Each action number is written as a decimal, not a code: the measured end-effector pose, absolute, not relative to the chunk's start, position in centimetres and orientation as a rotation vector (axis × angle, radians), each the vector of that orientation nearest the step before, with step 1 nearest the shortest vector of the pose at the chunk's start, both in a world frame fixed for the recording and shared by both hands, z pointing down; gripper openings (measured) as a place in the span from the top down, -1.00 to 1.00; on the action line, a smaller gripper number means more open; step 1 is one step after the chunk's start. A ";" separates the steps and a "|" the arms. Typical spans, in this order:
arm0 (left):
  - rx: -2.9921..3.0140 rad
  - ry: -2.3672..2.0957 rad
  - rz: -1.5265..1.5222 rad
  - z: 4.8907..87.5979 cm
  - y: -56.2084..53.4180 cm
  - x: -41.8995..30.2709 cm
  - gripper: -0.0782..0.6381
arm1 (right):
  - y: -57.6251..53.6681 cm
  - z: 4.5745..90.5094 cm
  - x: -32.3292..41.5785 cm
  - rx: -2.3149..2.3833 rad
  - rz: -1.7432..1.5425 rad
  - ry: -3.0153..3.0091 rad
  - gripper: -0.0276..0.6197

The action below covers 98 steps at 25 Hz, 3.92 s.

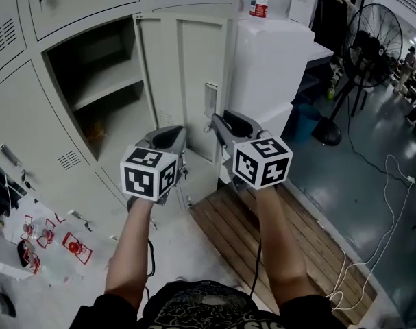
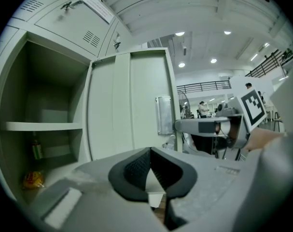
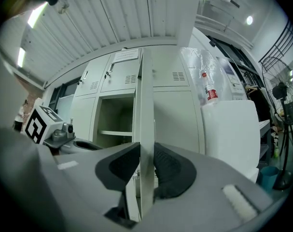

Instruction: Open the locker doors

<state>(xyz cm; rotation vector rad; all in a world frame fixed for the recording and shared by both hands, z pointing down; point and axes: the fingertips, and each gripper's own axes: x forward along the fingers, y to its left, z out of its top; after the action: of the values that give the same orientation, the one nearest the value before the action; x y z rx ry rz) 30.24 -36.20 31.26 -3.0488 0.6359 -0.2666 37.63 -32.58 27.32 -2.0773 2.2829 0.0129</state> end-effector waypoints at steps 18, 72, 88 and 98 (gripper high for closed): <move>-2.980 0.873 -0.276 30.0 -33.6 28.0 0.78 | -30.0 26.0 37.2 -1.953 0.038 2.371 0.62; -2.600 1.760 -0.287 31.9 -26.1 -18.8 0.78 | -27.8 30.2 -6.8 -1.272 -0.006 2.912 0.48; -2.638 1.740 -0.239 32.5 -27.4 -29.3 0.78 | -29.4 30.6 -16.0 -1.394 -0.010 2.875 0.38; -2.618 1.749 -0.289 33.6 -27.5 -30.9 0.78 | -29.7 29.5 -18.5 -1.386 0.007 2.868 0.37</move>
<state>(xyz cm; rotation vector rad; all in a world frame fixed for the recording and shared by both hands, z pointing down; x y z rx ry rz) -30.86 -27.46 33.59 -2.6182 1.7492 -0.2889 -18.54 -29.73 29.47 -1.3862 2.8677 0.0065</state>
